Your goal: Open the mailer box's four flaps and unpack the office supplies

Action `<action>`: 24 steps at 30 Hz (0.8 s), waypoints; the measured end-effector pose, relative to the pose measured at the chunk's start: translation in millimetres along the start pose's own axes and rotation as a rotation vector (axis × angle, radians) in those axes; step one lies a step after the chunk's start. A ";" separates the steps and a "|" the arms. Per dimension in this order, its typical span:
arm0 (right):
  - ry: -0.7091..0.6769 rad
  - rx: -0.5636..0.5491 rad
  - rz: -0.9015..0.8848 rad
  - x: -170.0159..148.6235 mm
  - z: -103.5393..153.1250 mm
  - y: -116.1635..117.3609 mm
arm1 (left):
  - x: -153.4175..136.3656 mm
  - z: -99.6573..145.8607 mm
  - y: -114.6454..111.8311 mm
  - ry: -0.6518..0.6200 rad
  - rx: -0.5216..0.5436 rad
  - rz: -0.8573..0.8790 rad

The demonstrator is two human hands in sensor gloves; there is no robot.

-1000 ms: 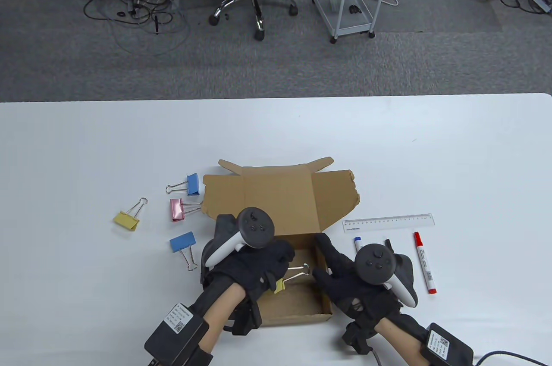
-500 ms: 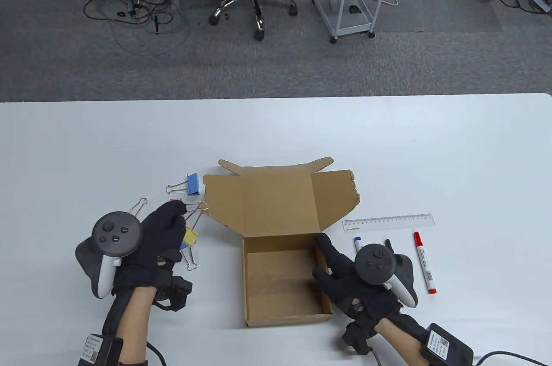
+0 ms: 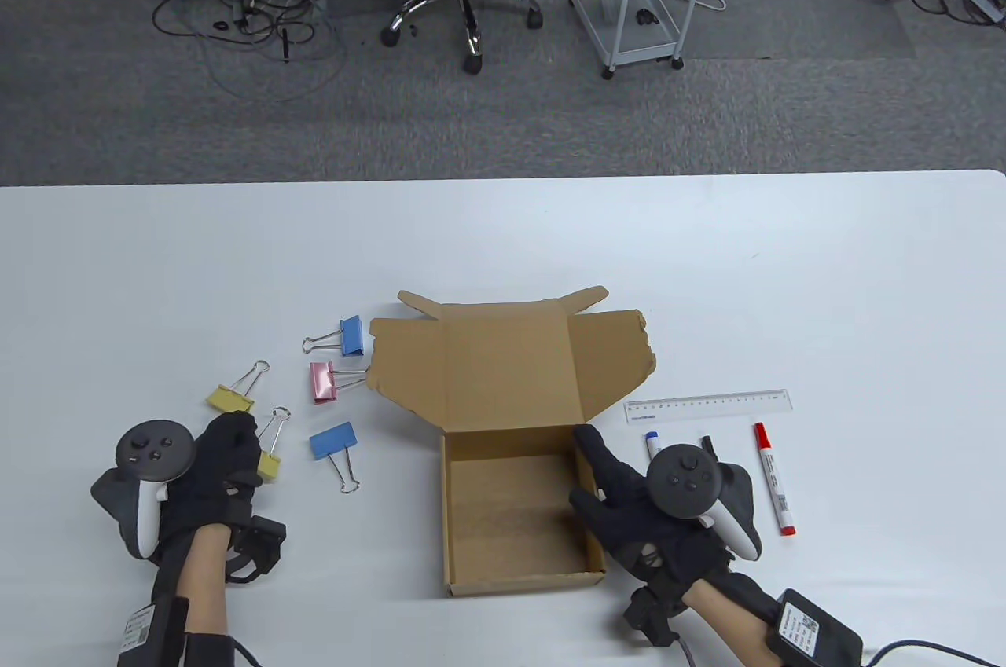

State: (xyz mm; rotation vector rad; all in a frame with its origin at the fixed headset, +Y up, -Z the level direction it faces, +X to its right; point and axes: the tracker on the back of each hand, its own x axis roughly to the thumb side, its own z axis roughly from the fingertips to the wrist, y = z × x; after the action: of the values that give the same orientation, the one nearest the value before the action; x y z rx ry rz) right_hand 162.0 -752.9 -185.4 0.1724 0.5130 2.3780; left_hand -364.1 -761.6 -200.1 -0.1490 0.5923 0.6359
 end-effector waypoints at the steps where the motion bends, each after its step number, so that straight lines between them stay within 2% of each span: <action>1: 0.000 0.000 0.001 0.0 -0.1 0.0 | -0.6 -0.3 -0.8 -0.003 0.000 -0.025; 14: 0.001 -0.004 0.003 0.1 0.4 -0.2 | 15.1 9.0 -6.0 -0.024 0.138 -0.326; 24: 0.004 -0.022 0.001 0.7 0.8 0.6 | 66.4 68.3 19.2 -0.223 0.267 -0.240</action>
State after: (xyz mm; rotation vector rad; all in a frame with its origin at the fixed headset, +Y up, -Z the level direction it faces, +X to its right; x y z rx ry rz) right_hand 161.3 -752.7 -184.4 0.1586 0.4885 2.3839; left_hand -300.3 -691.0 -180.2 0.0999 0.4307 0.3301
